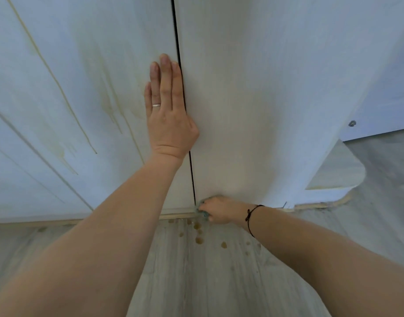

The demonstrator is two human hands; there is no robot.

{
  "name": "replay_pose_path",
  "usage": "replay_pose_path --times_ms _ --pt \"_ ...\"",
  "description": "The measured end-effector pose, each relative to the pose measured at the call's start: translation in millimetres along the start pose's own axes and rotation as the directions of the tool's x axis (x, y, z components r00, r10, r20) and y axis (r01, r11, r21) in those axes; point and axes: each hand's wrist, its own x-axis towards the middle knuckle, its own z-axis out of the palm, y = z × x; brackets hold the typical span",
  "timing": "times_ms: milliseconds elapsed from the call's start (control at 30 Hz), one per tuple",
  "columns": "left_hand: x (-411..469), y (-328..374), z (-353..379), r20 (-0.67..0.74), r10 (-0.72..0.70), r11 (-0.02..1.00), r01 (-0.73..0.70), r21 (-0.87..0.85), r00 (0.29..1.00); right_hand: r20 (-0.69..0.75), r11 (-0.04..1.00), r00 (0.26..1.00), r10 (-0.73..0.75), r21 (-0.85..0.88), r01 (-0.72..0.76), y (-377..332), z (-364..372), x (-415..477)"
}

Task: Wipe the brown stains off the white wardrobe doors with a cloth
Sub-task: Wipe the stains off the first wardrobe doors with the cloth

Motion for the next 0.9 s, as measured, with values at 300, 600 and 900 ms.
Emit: replay_pose_path --times_ms 300,600,900 --pt "-1.0 -3.0 -5.0 0.072 0.014 1.0 -0.015 0.013 0.997 0.092 0.892 0.887 0.452 -0.063 -0.447 111.1 4.4 -152.4" --pt "0.5 -1.5 -2.2 0.041 -0.006 0.999 0.004 0.042 0.999 -0.051 0.829 0.827 0.559 0.068 -0.556 133.3 -13.8 -182.8" --pt "2.1 4.4 -2.5 0.026 -0.026 0.999 0.025 0.039 0.999 -0.894 0.95 0.331 0.301 0.252 -0.183 66.1 -145.2 -165.7"
